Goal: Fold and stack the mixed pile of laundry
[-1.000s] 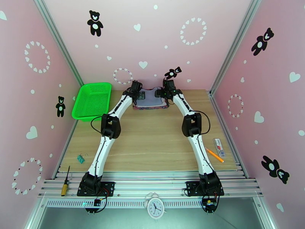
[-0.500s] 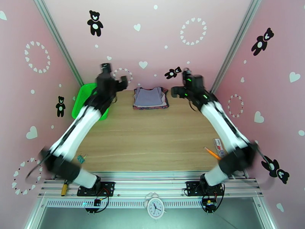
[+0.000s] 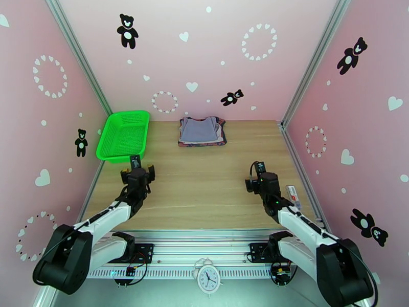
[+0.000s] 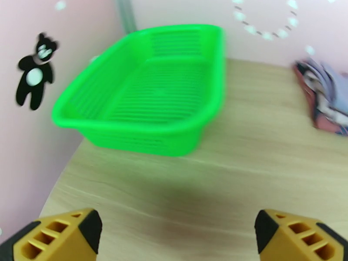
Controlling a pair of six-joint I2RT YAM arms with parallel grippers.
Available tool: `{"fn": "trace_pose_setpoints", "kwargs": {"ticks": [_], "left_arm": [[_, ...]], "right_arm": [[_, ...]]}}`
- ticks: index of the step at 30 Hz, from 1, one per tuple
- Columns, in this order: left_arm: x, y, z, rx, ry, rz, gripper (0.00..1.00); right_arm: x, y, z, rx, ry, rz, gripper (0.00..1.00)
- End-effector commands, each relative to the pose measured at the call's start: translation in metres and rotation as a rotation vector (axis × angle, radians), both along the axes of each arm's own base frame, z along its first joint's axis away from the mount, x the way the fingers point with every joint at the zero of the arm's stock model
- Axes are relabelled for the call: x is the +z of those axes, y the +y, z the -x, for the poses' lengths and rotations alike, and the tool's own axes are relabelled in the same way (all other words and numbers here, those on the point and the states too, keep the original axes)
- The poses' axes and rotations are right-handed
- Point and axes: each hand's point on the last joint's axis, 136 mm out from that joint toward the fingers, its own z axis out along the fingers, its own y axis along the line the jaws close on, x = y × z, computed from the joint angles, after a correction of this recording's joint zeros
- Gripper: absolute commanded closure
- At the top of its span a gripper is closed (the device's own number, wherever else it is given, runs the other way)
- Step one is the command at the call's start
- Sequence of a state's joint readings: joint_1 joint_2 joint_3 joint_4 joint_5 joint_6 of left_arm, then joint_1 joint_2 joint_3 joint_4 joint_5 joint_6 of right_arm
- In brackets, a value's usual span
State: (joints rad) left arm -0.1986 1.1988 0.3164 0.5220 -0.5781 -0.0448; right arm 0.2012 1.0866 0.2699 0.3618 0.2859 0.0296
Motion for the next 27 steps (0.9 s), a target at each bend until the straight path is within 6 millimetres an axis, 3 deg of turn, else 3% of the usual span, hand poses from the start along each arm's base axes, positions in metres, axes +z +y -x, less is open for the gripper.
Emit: {"fn": "trace_pose_setpoints", "kwargs": {"ticks": [1, 4, 7, 8, 12, 15, 27], "left_arm": [[0.023, 0.012, -0.008, 0.014, -0.228, 0.022, 0.02], [0.01, 0.003, -0.014, -0.101, -0.234, 0.04, 0.02], [-0.003, -0.015, -0.027, -0.189, -0.241, -0.026, 0.02], [-0.002, -0.013, -0.027, -0.167, -0.237, -0.024, 0.02], [-0.013, 0.003, -0.046, -0.092, -0.12, 0.027, 0.01], [-0.016, 0.011, -0.049, -0.085, -0.1, 0.078, 0.01], [-0.017, 0.011, -0.048, -0.087, -0.099, 0.077, 0.02]], "right_arm": [[0.038, -0.004, -0.025, -0.033, -0.242, -0.042, 0.01], [0.038, -0.006, -0.037, -0.01, -0.285, -0.076, 0.01], [0.011, -0.007, -0.054, 0.016, -0.253, -0.106, 0.01], [0.01, -0.001, -0.061, 0.05, -0.283, -0.096, 0.01], [-0.003, 0.002, -0.083, 0.084, -0.116, -0.15, 0.01], [-0.004, -0.003, -0.081, 0.09, -0.108, -0.181, 0.01], [-0.003, -0.003, -0.079, 0.087, -0.104, -0.175, 0.01]]}}
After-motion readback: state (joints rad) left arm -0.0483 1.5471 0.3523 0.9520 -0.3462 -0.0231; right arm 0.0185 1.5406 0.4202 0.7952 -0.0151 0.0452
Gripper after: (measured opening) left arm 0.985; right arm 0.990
